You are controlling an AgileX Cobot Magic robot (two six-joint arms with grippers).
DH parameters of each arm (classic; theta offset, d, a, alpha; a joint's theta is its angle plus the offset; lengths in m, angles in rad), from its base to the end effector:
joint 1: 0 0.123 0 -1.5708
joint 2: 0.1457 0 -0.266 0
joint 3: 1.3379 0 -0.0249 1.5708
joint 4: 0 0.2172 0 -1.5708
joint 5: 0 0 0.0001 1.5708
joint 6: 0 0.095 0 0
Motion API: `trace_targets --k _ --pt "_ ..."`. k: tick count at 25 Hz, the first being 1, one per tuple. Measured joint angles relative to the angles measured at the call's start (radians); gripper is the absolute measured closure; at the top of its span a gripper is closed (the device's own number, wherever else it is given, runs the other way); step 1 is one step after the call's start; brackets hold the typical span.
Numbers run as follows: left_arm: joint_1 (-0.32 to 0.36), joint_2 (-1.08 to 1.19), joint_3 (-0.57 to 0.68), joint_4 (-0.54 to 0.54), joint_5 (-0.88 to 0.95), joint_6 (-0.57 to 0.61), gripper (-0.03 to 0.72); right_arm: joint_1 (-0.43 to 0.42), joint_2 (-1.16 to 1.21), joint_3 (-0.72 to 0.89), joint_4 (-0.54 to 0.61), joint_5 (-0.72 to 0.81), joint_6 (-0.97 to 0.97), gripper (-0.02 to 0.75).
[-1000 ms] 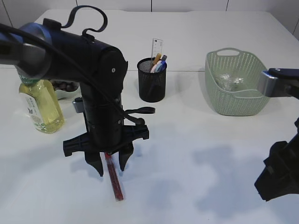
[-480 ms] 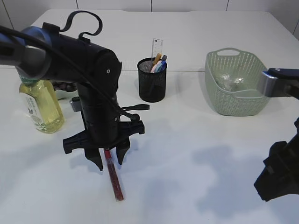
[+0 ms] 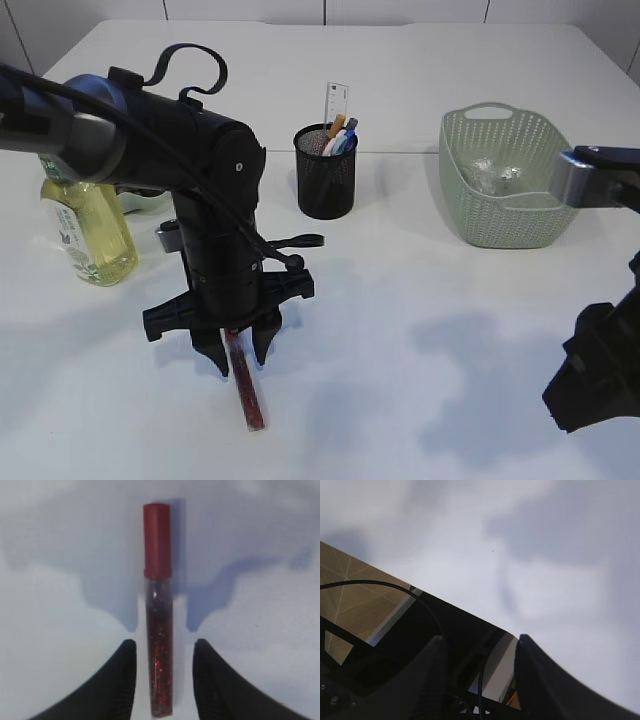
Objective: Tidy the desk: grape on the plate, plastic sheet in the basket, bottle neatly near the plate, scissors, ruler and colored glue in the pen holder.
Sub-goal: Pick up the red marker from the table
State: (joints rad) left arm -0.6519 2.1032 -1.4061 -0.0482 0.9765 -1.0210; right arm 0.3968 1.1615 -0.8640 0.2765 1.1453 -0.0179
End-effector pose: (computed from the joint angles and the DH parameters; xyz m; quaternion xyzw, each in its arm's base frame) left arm 0.2820 -0.2200 0.1312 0.1969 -0.9802 0.0075 0.0200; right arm 0.1469 0.0872 0.2692 -0.1606 0.9725 0.1486 0.0798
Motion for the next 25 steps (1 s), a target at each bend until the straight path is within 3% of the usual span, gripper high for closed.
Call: trace_targets --k 25 --pt "0.0 0.035 0.0 -0.002 -0.012 0.025 0.434 0.0 0.0 0.0 0.0 0.0 -0.002 0.374"
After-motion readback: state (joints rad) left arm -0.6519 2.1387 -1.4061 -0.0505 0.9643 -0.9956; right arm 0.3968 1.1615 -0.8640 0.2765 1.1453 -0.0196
